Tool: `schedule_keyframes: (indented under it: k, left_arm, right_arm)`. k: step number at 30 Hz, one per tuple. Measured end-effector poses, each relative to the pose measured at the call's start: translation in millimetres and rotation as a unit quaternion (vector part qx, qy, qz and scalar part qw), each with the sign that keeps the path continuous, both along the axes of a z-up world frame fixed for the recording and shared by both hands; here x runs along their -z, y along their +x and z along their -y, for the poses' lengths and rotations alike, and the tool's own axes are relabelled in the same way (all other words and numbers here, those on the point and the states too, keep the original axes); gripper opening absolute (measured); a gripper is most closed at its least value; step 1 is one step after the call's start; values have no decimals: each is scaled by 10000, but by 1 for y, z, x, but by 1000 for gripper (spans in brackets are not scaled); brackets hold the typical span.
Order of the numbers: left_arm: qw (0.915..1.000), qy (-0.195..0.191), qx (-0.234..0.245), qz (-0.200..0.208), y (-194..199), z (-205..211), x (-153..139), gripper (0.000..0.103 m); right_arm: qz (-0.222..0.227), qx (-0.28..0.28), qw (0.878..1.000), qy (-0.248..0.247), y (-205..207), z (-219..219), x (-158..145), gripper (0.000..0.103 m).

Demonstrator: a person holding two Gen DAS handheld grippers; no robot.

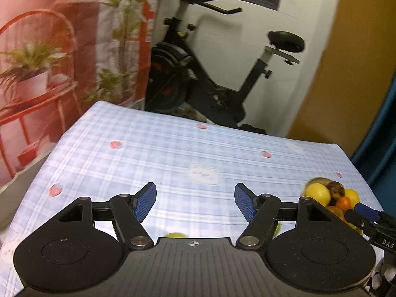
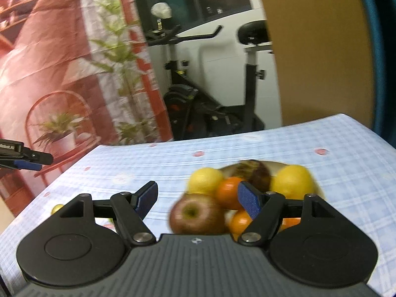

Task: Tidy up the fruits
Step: 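Open both tools and move them back to the green fruit, then close both tools around the round green fruit on the table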

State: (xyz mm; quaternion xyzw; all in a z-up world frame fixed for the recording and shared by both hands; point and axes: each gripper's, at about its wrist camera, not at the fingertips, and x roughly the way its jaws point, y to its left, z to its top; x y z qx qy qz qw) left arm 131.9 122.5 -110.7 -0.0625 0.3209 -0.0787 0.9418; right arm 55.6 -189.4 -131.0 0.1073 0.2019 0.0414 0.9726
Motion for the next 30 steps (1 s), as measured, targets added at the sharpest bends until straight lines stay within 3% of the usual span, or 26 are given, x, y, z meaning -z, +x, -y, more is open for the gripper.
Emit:
schedule_keyframes:
  k: [13, 22, 30]
  left_arm:
    - [9986, -253, -442, -110, -7, -32, 28, 72]
    - [9994, -28, -282, -209, -12, -18, 47, 72]
    - [9996, -19, -143, -262, -13, -15, 58, 72]
  right_arm:
    - [-306, -901, 9950, -303, 36, -63, 7, 74]
    - [-610, -1370, 9866, -648, 69, -105, 26, 73]
    - [-821, -1363, 9835, -866, 93, -128, 42, 69]
